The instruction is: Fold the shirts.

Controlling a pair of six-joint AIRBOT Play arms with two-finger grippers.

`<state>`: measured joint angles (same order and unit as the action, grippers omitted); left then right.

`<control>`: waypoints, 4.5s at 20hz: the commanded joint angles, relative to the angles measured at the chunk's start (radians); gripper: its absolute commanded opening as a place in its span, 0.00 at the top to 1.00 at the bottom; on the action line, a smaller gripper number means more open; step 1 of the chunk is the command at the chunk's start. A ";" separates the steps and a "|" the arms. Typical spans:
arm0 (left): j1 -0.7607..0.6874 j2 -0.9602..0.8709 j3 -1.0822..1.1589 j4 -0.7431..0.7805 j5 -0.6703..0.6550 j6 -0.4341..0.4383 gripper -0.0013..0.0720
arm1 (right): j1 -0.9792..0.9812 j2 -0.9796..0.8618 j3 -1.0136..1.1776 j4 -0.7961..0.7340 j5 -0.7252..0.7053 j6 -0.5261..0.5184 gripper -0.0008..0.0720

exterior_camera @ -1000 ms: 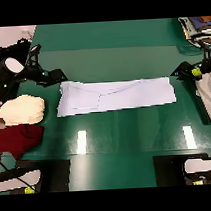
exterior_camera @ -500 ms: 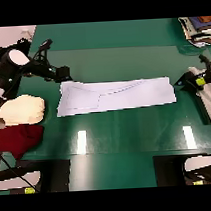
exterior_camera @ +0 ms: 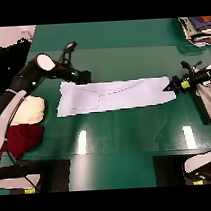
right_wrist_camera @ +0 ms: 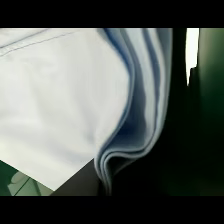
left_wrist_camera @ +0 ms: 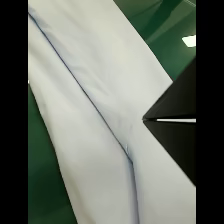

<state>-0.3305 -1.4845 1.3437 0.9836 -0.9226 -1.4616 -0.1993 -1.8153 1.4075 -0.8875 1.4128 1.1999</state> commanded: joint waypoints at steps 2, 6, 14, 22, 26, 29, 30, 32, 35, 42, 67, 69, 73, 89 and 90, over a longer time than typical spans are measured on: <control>-0.084 -0.132 0.065 -0.051 0.046 -0.004 0.95 | 0.037 0.068 0.081 0.028 0.040 -0.008 0.97; -0.156 -0.290 0.208 -0.058 0.038 -0.006 0.95 | 0.112 0.217 0.183 0.032 0.075 0.034 0.97; -0.189 -0.463 0.356 -0.127 0.007 -0.031 0.95 | 0.412 0.297 0.426 0.033 0.034 0.120 0.97; -0.094 -0.394 0.385 -0.077 -0.069 -0.031 0.95 | 0.629 0.267 0.444 0.085 -0.098 0.116 0.97; 0.105 -0.190 0.385 0.084 -0.155 -0.022 0.95 | 0.772 0.186 0.444 0.206 -0.206 0.050 0.97; 0.264 -0.039 0.385 0.181 -0.217 -0.022 0.95 | 0.911 0.086 0.444 0.293 -0.374 0.012 0.91; 0.313 0.004 0.385 0.193 -0.228 -0.022 0.95 | 0.957 0.050 0.444 0.294 -0.425 -0.003 0.77; 0.394 0.070 0.385 0.193 -0.244 -0.023 0.95 | 1.043 -0.018 0.444 0.294 -0.503 -0.085 0.54; 0.456 0.124 0.385 0.193 -0.272 -0.022 0.95 | 1.089 -0.060 0.444 0.282 -0.468 -0.109 0.38; 0.430 0.130 0.385 0.170 -0.338 0.004 0.95 | 0.820 0.109 0.259 0.104 -0.288 0.013 0.40; 0.425 0.129 0.385 0.147 -0.328 0.004 0.95 | 0.786 -0.181 0.203 0.335 -0.285 0.039 0.82; 0.424 0.129 0.385 0.129 -0.328 0.004 0.95 | 0.784 -0.178 0.240 0.333 -0.290 0.036 0.97; 0.396 0.129 0.385 0.115 -0.331 0.005 0.95 | 0.685 -0.073 0.281 0.226 -0.290 0.065 0.97; 0.170 0.129 0.385 0.100 -0.283 0.021 0.95 | -0.332 0.319 0.281 -0.074 -0.241 0.131 0.97; 0.170 0.129 0.385 0.100 -0.282 0.021 0.95 | -0.353 0.317 0.281 -0.074 -0.249 0.131 0.97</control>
<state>-0.1524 -1.3563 1.7279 1.0878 -1.2175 -1.4395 -0.4385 -1.5005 1.6871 -0.9565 1.1702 1.3293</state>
